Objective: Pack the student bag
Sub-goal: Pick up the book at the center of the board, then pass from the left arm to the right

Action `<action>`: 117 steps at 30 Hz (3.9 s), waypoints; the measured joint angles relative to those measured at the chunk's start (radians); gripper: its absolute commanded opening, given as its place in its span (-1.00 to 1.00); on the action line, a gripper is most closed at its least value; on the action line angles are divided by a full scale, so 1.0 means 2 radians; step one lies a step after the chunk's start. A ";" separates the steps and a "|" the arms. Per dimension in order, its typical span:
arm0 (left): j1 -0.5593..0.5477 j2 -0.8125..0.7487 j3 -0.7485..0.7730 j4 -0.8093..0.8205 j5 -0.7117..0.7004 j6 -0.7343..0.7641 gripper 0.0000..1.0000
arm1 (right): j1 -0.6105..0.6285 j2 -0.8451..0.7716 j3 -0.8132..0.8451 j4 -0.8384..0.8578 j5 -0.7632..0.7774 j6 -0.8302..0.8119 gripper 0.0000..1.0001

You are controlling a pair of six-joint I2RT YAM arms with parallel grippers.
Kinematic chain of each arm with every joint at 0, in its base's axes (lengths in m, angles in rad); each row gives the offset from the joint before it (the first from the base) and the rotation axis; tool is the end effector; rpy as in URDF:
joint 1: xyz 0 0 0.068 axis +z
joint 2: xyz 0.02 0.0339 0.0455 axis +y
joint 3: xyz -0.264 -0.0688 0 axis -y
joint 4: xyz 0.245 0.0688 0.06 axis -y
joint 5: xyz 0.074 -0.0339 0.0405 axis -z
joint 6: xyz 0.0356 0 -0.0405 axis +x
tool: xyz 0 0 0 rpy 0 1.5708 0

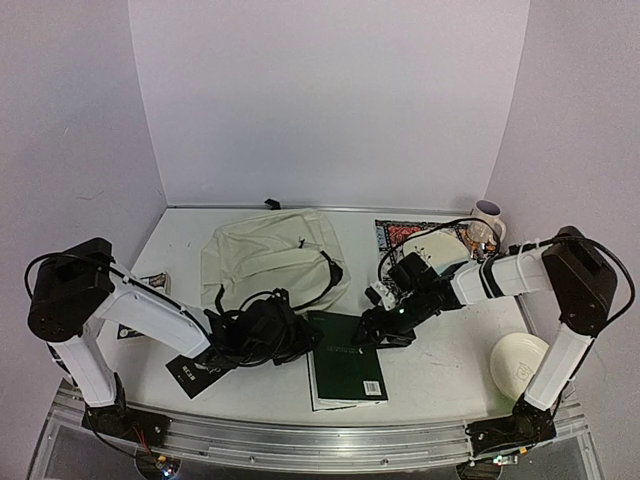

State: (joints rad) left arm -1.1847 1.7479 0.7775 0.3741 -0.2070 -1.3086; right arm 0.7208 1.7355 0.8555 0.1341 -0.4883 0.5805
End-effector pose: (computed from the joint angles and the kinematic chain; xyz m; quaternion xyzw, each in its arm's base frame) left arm 0.1365 -0.3164 0.1440 -0.1027 0.8742 -0.4124 0.2349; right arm 0.2467 0.2390 0.1518 -0.1590 0.8800 0.4118 0.1754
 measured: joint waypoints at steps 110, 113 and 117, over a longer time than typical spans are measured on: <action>-0.006 -0.125 -0.113 0.281 -0.066 0.035 0.20 | -0.074 -0.223 0.029 0.023 -0.162 -0.076 -1.00; -0.005 -0.160 -0.114 0.227 -0.086 0.031 0.27 | -0.051 -0.223 0.056 -0.013 -0.104 -0.118 -1.00; 0.005 -0.210 -0.114 0.167 -0.094 0.017 0.34 | -0.017 -0.223 0.068 -0.051 0.002 -0.179 -1.00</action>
State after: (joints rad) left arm -1.1745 1.3277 0.5499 0.7074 -0.3944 -1.2745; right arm 0.6876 1.2888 0.9924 0.0319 -0.4839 0.2218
